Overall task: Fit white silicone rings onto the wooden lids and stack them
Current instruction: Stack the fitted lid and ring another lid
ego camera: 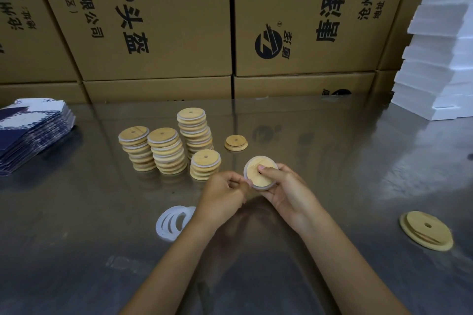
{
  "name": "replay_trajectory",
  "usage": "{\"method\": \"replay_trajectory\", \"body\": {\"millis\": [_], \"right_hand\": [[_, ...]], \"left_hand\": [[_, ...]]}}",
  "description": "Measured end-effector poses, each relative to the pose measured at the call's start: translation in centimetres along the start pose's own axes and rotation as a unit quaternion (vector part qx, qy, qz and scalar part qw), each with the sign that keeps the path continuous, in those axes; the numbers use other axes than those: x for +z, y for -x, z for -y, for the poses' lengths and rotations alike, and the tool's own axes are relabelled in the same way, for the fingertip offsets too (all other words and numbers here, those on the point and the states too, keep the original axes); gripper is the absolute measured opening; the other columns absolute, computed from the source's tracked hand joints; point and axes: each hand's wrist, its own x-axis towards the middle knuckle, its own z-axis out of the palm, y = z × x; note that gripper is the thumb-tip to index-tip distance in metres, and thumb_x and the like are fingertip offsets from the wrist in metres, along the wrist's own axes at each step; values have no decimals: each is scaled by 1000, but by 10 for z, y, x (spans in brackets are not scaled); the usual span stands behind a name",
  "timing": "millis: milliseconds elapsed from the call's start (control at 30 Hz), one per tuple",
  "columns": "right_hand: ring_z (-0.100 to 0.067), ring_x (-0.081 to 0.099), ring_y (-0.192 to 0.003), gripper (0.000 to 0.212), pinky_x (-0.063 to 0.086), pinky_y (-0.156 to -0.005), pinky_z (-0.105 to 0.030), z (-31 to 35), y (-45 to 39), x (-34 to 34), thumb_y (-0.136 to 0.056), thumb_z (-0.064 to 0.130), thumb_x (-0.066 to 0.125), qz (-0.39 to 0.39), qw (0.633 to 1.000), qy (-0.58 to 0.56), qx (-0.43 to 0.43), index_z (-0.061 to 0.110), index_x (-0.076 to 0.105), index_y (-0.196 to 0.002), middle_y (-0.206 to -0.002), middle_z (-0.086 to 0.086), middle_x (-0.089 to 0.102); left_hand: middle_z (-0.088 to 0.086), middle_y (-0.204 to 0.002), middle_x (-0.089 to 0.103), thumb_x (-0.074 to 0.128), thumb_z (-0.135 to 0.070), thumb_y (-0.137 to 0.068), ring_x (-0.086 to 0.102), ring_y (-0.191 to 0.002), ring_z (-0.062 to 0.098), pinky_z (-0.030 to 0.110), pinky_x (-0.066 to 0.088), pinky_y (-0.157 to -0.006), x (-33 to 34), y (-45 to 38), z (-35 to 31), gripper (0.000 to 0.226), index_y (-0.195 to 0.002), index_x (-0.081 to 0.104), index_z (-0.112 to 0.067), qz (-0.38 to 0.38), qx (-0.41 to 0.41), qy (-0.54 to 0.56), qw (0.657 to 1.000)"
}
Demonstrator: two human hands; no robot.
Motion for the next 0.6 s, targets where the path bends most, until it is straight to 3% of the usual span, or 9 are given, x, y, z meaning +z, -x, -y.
{"method": "replay_trajectory", "body": {"millis": [100, 167, 300, 467, 600], "right_hand": [[-34, 73, -97, 13, 60, -87, -38, 1, 1, 0, -90, 2, 68, 0, 1000, 27, -13, 5, 58, -98, -99, -19, 74], [-30, 75, -90, 11, 62, -84, -36, 1, 1, 0, -92, 4, 67, -3, 999, 33, -23, 4, 59, -99, -94, -16, 75], [-23, 76, -81, 8, 63, -76, -31, 2, 0, -2, -94, 6, 65, -8, 1000, -4, 9, 3, 60, -101, -92, -15, 75], [-23, 76, -86, 25, 63, -74, -29, 4, 0, -4, -94, 8, 65, 25, 999, -28, 36, -4, 61, -116, -103, -19, 75], [-25, 76, -89, 18, 63, -75, -31, 3, -1, -4, -91, 9, 69, 20, 999, 11, 34, 3, 61, -107, -101, -18, 76]], "left_hand": [[-4, -59, 65, 64, -14, -91, 58, -53, 7, 29, 50, -60, -6, -4, -3, 14, -77, 69, -15, -11, -8, 21, 1000], [-7, -56, 63, 62, -12, -92, 56, -50, 5, 26, 49, -58, -9, -5, -5, 14, -79, 68, -14, -4, -9, 22, 1000], [0, -60, 62, 63, -15, -92, 55, -55, 11, 27, 46, -55, -7, -3, -5, 12, -82, 68, -13, 6, -8, 3, 1000], [-4, -60, 63, 64, -20, -93, 56, -53, 6, 23, 48, -52, -7, -2, -5, 12, -83, 69, -14, 0, -2, 19, 1000], [-2, -62, 61, 63, -18, -93, 54, -53, 10, 27, 46, -55, -7, -2, -6, 13, -82, 67, -12, -17, 1, 34, 999]]}}
